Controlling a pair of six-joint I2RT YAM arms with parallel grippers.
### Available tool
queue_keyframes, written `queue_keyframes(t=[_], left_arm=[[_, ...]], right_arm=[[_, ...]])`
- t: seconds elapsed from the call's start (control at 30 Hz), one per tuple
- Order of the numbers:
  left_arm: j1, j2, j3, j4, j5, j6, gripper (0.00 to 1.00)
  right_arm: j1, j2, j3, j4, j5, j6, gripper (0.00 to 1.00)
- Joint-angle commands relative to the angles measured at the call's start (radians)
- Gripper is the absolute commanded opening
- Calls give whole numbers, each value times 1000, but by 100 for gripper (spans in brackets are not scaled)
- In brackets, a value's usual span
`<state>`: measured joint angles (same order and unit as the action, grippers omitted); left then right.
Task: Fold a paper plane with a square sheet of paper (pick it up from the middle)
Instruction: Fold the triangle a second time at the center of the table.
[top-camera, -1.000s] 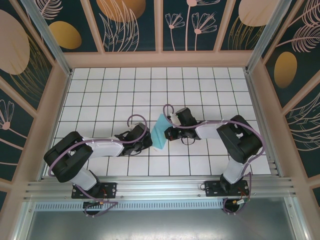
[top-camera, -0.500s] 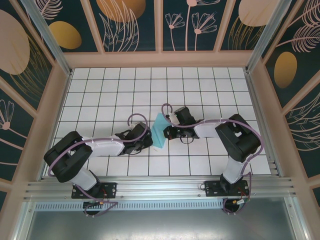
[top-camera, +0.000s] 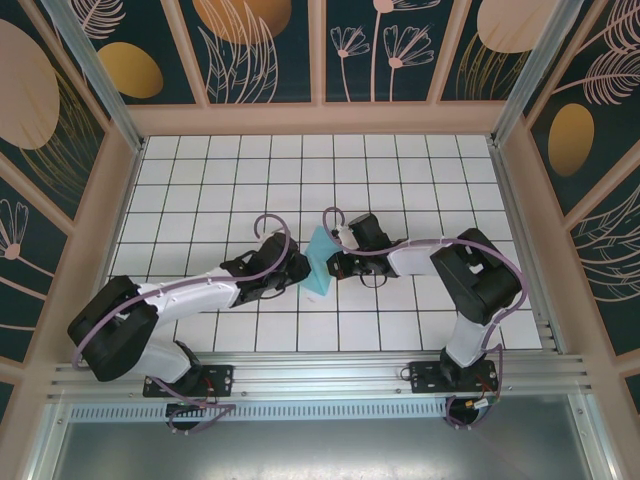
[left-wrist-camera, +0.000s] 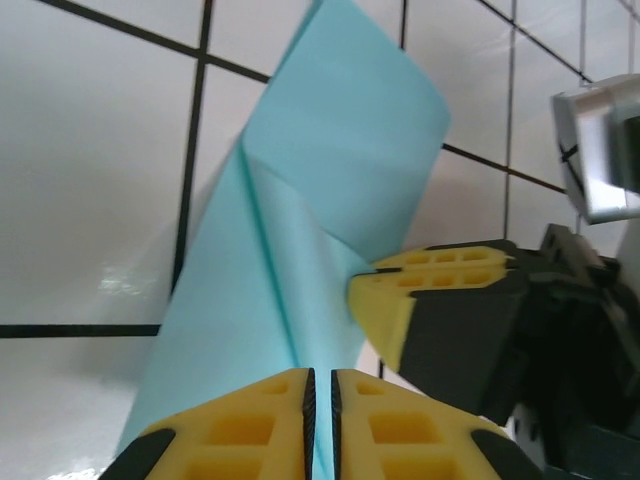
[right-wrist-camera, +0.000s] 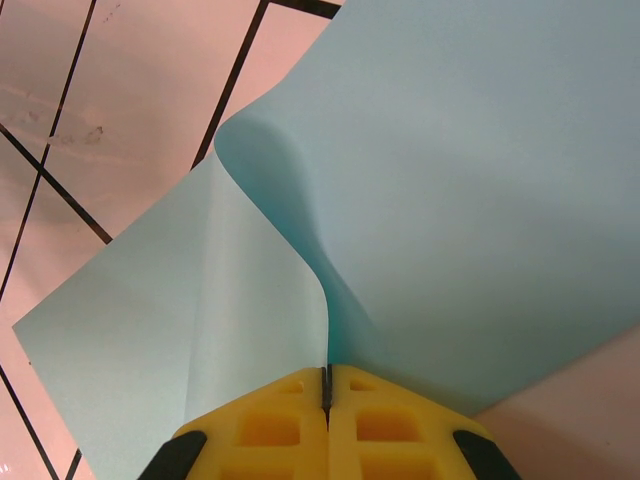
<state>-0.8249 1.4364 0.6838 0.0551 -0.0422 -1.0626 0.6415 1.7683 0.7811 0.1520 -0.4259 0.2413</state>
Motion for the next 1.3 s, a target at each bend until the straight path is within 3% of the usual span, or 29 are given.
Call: queue_keyframes(t=[0.0,0.33,1.27], left_arm=[[4,58,22,115,55,-3,15],[3,201,30,275,109,-45,13],[4,272,-23,172,67,-72,11]], right_arm=[[3,39,-15,-80,78,-12,0],[3,37,-23,-78,75,-13,0],[32,71,12,-112,114,-12,0]])
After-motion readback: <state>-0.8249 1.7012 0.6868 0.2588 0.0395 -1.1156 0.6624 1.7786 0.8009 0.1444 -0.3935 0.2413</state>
